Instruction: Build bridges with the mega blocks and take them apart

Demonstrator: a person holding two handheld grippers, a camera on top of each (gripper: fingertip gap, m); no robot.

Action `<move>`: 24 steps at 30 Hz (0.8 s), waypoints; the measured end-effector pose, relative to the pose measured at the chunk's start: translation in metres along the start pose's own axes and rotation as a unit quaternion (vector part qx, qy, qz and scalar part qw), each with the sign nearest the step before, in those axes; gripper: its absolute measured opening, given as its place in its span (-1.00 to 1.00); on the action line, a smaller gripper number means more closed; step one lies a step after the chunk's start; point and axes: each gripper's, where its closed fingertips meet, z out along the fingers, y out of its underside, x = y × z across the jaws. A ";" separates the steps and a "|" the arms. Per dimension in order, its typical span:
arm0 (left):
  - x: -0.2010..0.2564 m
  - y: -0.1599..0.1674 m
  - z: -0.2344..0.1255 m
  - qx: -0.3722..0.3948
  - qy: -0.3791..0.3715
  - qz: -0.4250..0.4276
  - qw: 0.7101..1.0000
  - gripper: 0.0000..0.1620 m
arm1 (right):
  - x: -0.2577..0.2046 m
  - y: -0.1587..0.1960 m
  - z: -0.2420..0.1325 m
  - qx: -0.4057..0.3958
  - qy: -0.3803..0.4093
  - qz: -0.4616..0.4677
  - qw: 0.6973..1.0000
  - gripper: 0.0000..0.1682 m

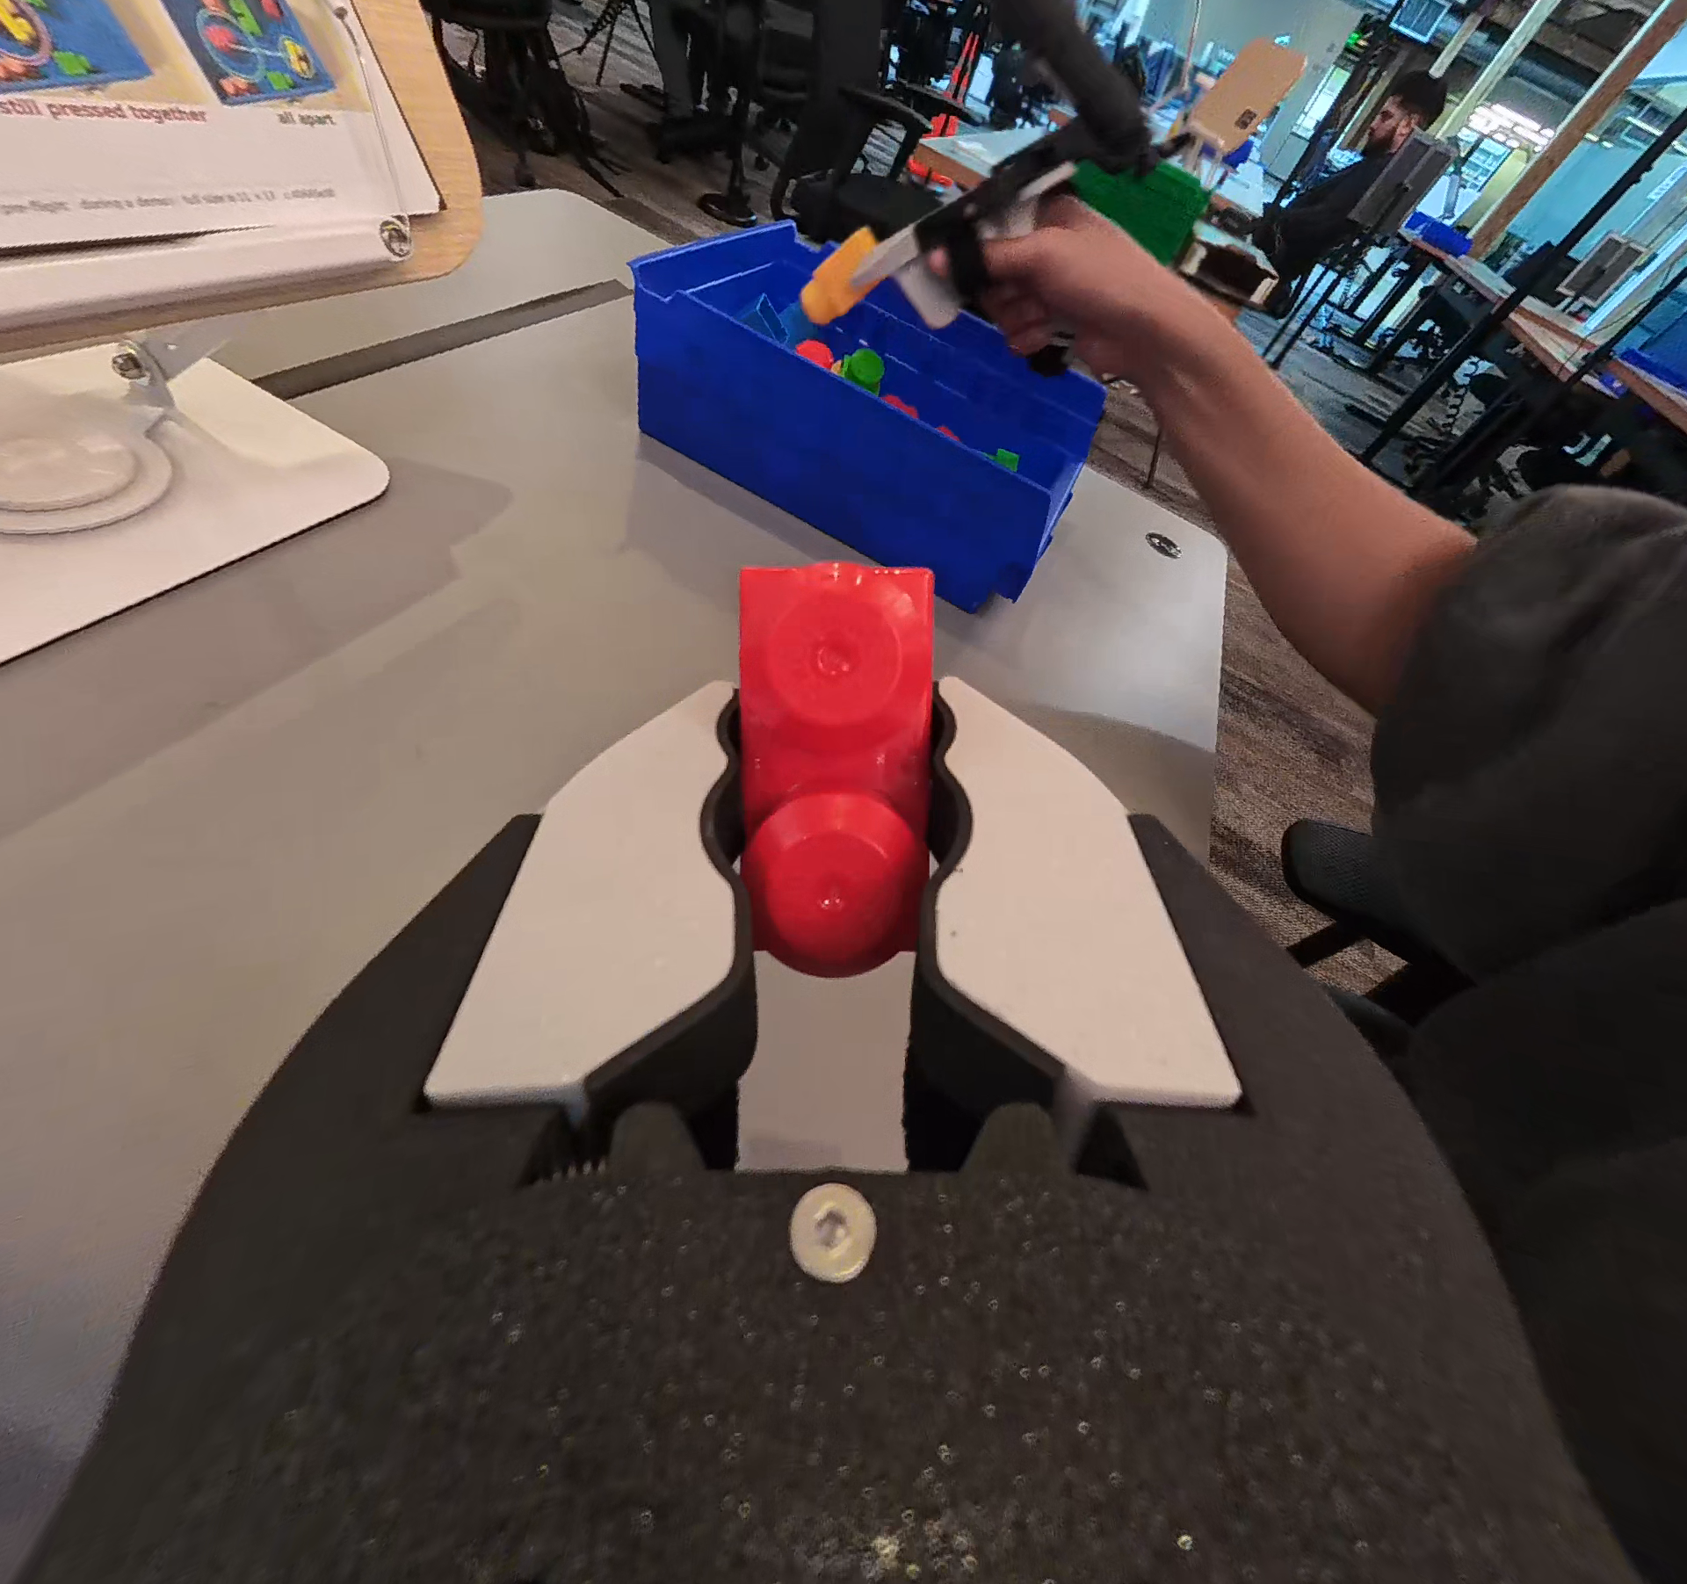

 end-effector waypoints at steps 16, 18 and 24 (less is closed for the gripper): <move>0.003 0.013 0.009 -0.037 -0.006 0.017 0.999 -0.55 | -0.047 0.000 -0.043 0.115 0.022 -0.016 0.993 -0.36; 0.000 0.012 0.008 -0.035 -0.005 0.013 0.999 -0.56 | -0.139 0.011 -0.071 0.215 -0.158 0.004 0.964 -0.37; -0.010 0.023 0.006 -0.052 0.002 -0.010 0.999 -0.55 | -0.337 0.121 -0.112 0.264 -0.509 0.056 0.817 -0.44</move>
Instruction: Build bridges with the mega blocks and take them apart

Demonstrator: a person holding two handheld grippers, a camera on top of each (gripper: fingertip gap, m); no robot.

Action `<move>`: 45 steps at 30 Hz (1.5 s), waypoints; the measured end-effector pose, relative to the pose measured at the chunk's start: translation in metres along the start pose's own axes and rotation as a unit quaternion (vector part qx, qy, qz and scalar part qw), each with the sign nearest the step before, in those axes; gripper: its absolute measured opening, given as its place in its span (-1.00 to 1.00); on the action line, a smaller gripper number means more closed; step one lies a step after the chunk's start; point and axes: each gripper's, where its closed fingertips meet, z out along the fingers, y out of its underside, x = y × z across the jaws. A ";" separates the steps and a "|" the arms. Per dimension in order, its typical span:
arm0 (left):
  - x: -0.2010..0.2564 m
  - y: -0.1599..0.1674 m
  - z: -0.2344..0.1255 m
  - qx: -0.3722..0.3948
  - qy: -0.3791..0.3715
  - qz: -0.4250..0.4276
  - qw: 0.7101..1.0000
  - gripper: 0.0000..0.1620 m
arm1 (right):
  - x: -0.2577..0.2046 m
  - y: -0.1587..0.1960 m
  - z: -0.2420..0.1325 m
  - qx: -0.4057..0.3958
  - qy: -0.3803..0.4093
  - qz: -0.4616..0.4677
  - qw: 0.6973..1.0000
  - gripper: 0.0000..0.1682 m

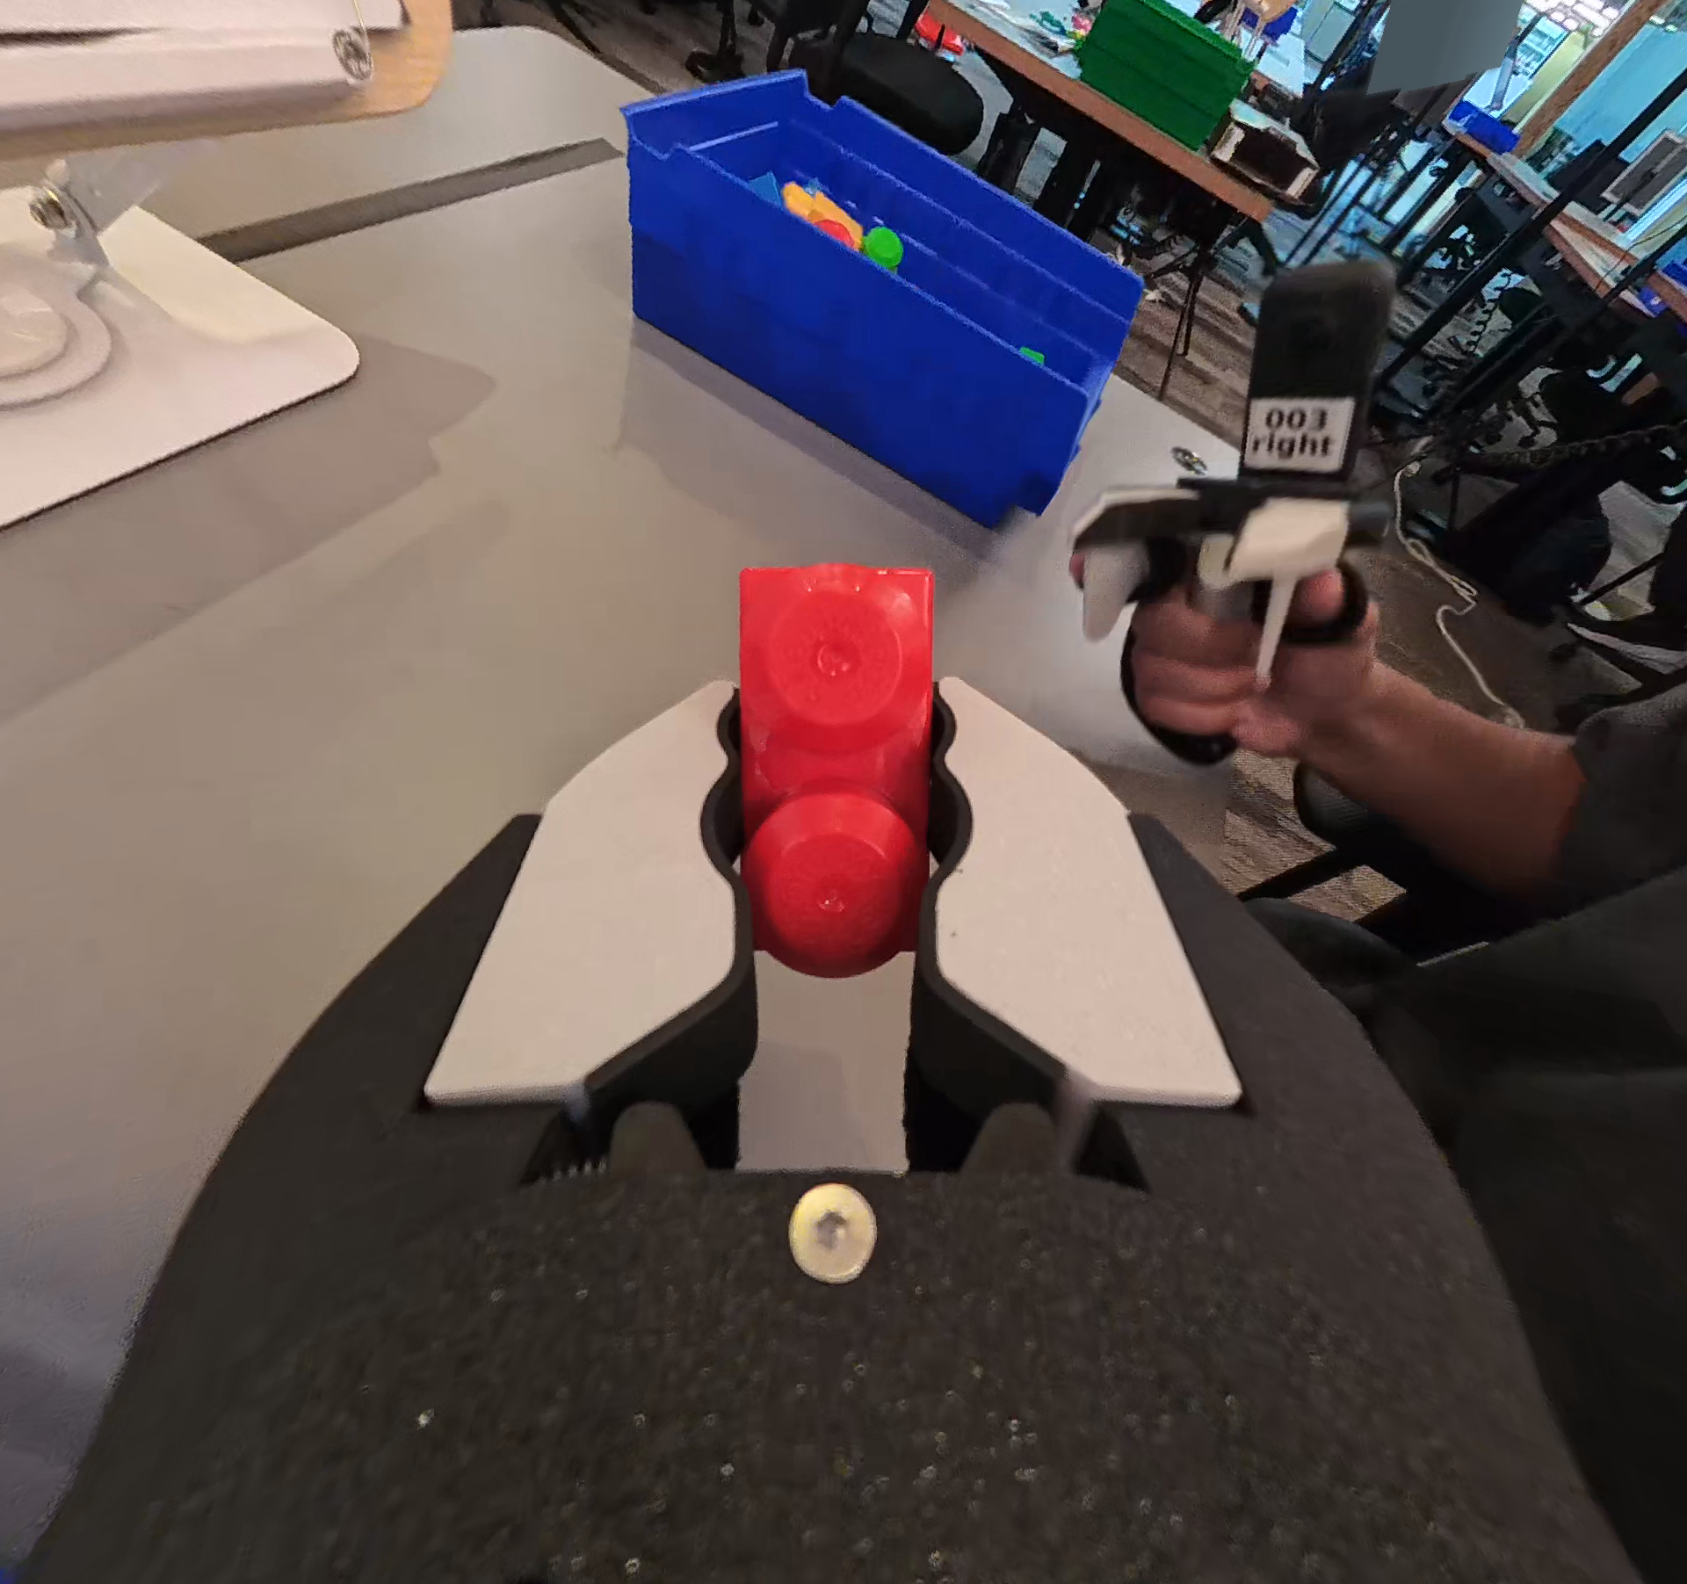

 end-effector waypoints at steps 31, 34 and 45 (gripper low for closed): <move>0.058 0.039 -0.030 -0.160 0.101 0.137 0.972 -0.55 | 0.016 0.085 0.009 -0.423 -0.004 -0.257 0.869 -0.57; 0.052 0.010 -0.027 -0.079 0.078 0.126 0.986 -0.55 | 0.015 0.046 0.003 -0.359 0.016 -0.266 0.894 -0.57; 0.018 -0.023 -0.020 0.038 0.033 0.040 0.998 -0.56 | 0.161 -0.136 -0.168 -0.328 0.423 -0.117 0.837 -0.56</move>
